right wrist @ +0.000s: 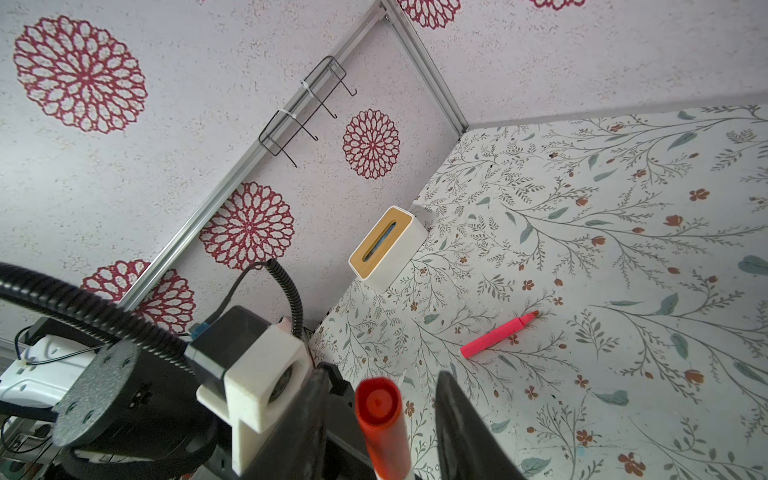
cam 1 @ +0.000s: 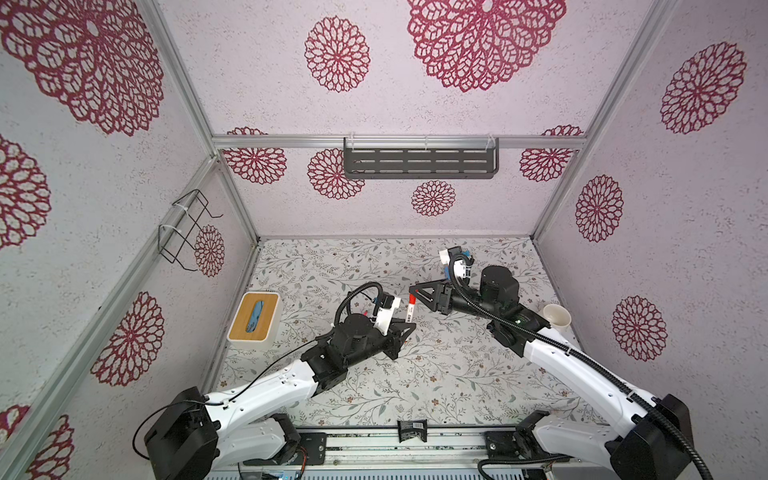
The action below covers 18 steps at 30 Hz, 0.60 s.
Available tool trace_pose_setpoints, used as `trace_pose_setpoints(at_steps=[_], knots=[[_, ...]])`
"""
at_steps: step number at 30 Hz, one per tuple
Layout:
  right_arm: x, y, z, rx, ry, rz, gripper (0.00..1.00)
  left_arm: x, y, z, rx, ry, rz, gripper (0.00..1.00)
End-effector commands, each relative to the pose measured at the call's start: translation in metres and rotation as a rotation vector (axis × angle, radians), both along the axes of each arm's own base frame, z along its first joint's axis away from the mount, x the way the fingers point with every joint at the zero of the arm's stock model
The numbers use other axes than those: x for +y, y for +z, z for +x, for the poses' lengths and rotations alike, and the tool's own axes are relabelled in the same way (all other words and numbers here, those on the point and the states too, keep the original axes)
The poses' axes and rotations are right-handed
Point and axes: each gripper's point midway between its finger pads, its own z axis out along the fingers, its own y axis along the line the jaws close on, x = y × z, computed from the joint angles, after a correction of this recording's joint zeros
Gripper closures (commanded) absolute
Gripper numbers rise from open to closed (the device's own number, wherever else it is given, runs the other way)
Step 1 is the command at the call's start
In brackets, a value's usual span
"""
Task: Insert the pens into the pen caps
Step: 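Press the red cap down onto the white marker held by the left gripper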
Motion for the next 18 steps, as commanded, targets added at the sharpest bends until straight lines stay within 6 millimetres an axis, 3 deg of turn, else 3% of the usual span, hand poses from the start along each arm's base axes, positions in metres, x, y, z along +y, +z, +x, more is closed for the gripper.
trace_pose_setpoints(at_steps=[1,9,15,18], knots=[[0.002,0.025,-0.001,-0.066,0.003,0.032,0.58,0.001,0.011,-0.002,-0.028,-0.004,-0.033,1.00],[0.008,0.012,-0.006,-0.052,0.042,0.001,0.74,0.002,0.011,0.001,-0.047,0.008,-0.018,1.00],[0.008,-0.008,-0.013,-0.029,0.041,-0.018,0.99,0.005,0.019,0.004,-0.071,0.018,-0.032,1.00],[0.014,-0.028,-0.022,-0.013,0.049,-0.053,1.00,0.006,0.029,0.007,-0.069,0.001,-0.068,1.00]])
